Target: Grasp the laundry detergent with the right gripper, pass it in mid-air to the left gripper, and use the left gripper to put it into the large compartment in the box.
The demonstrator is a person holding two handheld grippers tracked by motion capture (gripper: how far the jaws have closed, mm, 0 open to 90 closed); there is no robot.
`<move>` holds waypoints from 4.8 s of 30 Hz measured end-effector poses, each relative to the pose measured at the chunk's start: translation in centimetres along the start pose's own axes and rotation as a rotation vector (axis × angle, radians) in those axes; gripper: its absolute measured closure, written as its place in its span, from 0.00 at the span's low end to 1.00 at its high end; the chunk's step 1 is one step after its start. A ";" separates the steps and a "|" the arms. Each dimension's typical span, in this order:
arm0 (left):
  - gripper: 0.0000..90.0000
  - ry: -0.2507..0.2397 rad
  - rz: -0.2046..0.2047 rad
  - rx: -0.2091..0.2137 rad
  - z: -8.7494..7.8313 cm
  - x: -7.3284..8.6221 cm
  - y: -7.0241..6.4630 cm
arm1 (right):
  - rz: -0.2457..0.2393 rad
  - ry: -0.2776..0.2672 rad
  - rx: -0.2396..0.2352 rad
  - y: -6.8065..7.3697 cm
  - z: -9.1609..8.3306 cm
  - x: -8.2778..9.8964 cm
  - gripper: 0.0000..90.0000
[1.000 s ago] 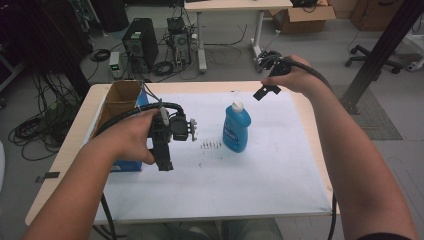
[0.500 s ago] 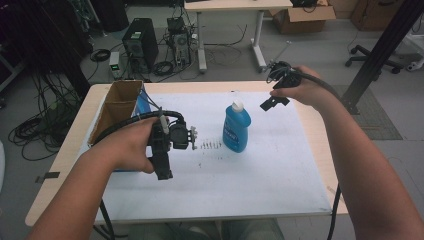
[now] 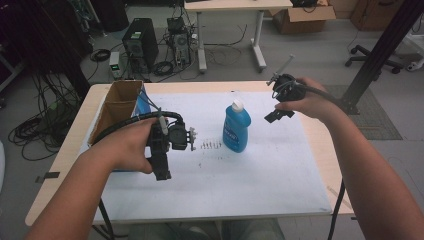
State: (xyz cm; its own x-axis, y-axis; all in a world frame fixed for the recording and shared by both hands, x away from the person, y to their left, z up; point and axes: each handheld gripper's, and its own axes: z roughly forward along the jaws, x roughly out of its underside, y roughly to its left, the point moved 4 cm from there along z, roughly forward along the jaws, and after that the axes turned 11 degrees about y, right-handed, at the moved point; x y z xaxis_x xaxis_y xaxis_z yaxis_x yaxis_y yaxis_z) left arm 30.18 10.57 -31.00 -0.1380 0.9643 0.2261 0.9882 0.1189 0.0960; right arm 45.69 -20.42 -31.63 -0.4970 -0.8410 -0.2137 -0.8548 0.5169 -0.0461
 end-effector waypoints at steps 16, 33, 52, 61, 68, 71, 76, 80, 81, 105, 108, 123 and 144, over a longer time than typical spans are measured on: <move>0.00 0.006 0.003 0.003 0.0 0.2 0.1 | -0.009 -0.046 -0.040 1.9 1.6 1.8 0.05; 0.00 0.012 0.007 0.000 -0.1 0.1 0.1 | -0.015 -0.114 -0.063 3.3 3.7 2.5 0.05; 0.00 0.017 0.001 0.002 0.2 0.2 0.1 | 0.010 -0.187 -0.087 4.5 6.1 2.3 0.05; 0.00 0.018 0.007 0.004 0.5 -0.2 0.2 | 0.019 -0.245 -0.097 5.1 7.3 1.8 0.04; 0.00 0.022 0.014 0.008 0.5 -0.4 0.1 | 0.027 -0.271 -0.102 5.5 8.3 1.2 0.04; 0.00 0.023 0.013 0.008 0.6 -0.4 0.1 | 0.041 -0.295 -0.103 5.5 8.6 0.9 0.04; 0.00 0.020 0.014 0.001 0.6 -0.4 0.2 | 0.059 -0.333 -0.103 5.5 9.1 0.6 0.04; 0.00 0.029 0.017 0.002 0.6 -0.4 0.1 | 0.078 -0.364 -0.103 5.5 9.6 0.4 0.04; 0.00 0.029 0.017 0.002 0.6 -0.4 0.1 | 0.078 -0.364 -0.103 5.5 9.6 0.4 0.04; 0.00 0.016 0.031 0.008 0.6 -1.0 -0.1 | 0.116 -0.484 -0.065 6.1 11.6 -0.7 0.03; 0.00 0.016 0.027 0.010 0.7 -0.9 -0.1 | 0.126 -0.507 -0.069 6.1 11.7 -0.9 0.03; 0.00 0.016 0.020 0.020 1.2 -0.4 -0.1 | 0.174 -0.594 -0.042 6.2 12.0 -1.5 0.02; 0.00 0.012 0.025 0.023 1.3 -0.2 -0.3 | 0.232 -0.671 0.014 6.8 13.5 -1.5 0.06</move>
State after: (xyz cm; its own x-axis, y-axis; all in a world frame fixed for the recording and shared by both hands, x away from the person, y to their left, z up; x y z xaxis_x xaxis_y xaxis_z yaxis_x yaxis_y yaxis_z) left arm 30.00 10.60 -32.35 -0.1139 0.9641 0.2397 0.9926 0.1005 0.0677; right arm 42.65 -13.47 -44.77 -0.4631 -0.4313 -0.7743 -0.7339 0.6764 0.0622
